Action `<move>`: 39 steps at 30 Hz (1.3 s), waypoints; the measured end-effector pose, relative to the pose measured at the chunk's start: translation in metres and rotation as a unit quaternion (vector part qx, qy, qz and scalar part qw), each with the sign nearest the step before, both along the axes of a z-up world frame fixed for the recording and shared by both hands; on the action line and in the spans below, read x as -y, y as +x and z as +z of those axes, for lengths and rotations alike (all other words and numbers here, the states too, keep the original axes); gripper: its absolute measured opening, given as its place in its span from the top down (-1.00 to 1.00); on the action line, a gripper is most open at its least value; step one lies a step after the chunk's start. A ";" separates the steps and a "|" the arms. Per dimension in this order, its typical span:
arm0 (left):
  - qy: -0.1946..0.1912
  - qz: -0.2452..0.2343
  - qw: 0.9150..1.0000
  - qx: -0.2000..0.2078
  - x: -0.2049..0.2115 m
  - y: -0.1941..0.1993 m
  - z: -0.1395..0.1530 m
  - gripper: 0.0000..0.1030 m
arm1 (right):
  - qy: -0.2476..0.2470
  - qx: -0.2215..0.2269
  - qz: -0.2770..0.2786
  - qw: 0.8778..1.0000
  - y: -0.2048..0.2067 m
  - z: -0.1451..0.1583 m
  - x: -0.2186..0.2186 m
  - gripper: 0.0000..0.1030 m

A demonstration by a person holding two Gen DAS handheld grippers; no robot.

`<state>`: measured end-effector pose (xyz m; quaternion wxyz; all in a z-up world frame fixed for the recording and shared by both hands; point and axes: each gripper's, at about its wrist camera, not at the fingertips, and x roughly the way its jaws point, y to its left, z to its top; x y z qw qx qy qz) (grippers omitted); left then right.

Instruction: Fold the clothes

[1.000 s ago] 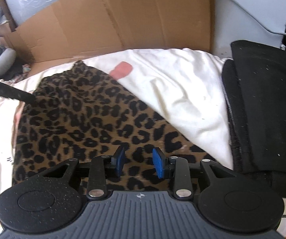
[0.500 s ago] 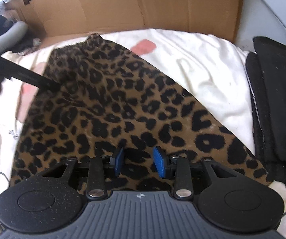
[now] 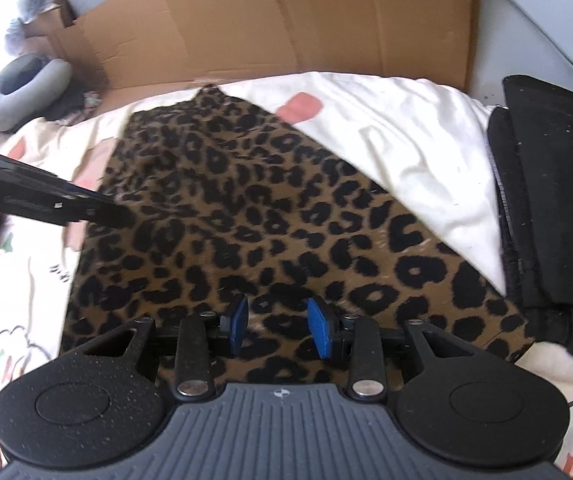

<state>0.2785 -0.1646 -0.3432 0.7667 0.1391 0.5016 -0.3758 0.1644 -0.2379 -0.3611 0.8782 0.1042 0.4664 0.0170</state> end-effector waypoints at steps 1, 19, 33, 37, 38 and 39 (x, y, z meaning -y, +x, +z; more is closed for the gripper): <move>-0.001 -0.001 1.000 0.003 0.000 -0.004 -0.002 0.37 | 0.000 -0.001 0.004 1.000 -0.002 0.000 -0.003 0.23; 0.020 -0.022 0.999 0.043 -0.015 -0.073 -0.014 0.23 | 0.006 -0.041 0.012 0.999 -0.030 -0.019 -0.017 0.21; 0.019 -0.003 1.000 0.002 -0.062 -0.103 0.005 0.24 | 0.009 -0.032 0.046 0.998 -0.046 0.002 -0.025 0.20; 0.006 0.020 1.000 -0.010 -0.084 -0.098 0.018 0.24 | 0.009 -0.026 0.063 0.998 -0.047 0.010 -0.029 0.20; 0.002 0.026 1.000 -0.013 -0.089 -0.097 0.020 0.24 | 0.008 -0.026 0.066 0.997 -0.048 0.011 -0.030 0.20; -0.002 0.032 0.999 -0.016 -0.094 -0.096 0.022 0.24 | 0.008 -0.025 0.069 0.997 -0.048 0.013 -0.031 0.21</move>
